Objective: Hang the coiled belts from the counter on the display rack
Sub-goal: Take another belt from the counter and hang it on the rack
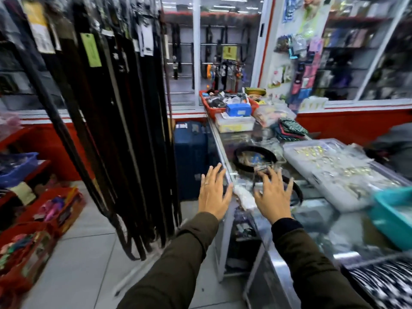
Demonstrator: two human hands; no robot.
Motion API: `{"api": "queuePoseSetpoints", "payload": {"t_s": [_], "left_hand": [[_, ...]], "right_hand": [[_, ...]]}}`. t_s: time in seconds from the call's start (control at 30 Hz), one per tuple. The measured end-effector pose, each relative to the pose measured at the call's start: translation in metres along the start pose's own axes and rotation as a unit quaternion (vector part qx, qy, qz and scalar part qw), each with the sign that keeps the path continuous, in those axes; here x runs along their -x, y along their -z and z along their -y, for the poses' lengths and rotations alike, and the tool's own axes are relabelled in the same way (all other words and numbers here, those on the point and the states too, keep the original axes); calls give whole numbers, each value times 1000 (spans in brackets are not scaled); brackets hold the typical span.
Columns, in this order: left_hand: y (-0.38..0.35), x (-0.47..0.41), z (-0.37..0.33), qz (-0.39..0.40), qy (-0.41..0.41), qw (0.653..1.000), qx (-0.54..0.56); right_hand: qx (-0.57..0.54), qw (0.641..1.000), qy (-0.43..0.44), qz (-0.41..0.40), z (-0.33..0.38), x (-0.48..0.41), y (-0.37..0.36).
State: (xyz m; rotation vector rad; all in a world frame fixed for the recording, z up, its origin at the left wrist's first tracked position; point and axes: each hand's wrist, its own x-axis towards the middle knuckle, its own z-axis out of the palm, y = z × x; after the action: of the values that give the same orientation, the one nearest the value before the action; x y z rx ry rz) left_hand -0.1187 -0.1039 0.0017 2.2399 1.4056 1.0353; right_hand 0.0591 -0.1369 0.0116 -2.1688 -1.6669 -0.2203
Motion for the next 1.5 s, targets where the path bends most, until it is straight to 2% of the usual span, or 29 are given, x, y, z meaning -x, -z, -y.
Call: {"api": "queuePoseSetpoints", "payload": {"t_s": [0.1, 0.23, 0.3, 0.37, 0.47, 0.57, 0.67, 0.77, 0.87, 0.93, 1.0, 1.07, 1.13, 1.23, 1.37, 1.43, 1.5], "left_hand": [[-35, -3, -16, 120, -25, 992, -29], [-74, -15, -44, 278, -84, 953, -88], [-90, -22, -57, 329, -109, 928, -141], [-101, -26, -64, 349, -131, 907, -195], [-109, -28, -68, 327, -130, 909, -225], [-109, -28, -64, 285, -140, 919, -232], [-99, -25, -54, 229, -154, 941, -198], [-81, -19, -38, 173, -151, 960, -158], [-58, -14, -20, 83, -122, 987, -69], [-45, -12, -12, 7, -60, 997, 37], [-30, -11, -11, -65, 38, 983, 170], [-15, -15, -11, -117, 143, 932, 311], [0, -19, -7, -130, 222, 875, 410], [21, -18, 0, -104, 267, 827, 484], [57, -13, 12, -106, 249, 815, 513], [74, -11, 19, -98, 228, 828, 502], [90, -9, 25, -96, 200, 860, 460]], "right_hand": [[20, 993, -25, 112, -50, 1, -5], [116, 960, -2, 256, -89, 0, -14], [127, 955, 4, 267, -98, 2, -18], [116, 963, 13, 243, -104, 4, -20], [74, 978, 23, 195, -109, 6, -14], [-13, 982, -1, 190, -110, 6, -6], [-88, 977, -12, 193, -102, 4, 4], [-97, 977, 16, 189, -83, 0, 13], [-133, 974, 46, 178, -58, -4, 21], [-179, 967, 70, 164, -40, -8, 26], [-245, 954, 88, 148, -18, -13, 28], [-302, 940, 87, 136, 5, -18, 30], [-345, 926, 84, 131, 27, -23, 31], [-397, 904, 86, 136, 54, -29, 34], [-465, 863, 92, 175, 80, -35, 35], [-497, 843, 92, 185, 94, -36, 33], [-525, 824, 80, 198, 111, -35, 31]]}}
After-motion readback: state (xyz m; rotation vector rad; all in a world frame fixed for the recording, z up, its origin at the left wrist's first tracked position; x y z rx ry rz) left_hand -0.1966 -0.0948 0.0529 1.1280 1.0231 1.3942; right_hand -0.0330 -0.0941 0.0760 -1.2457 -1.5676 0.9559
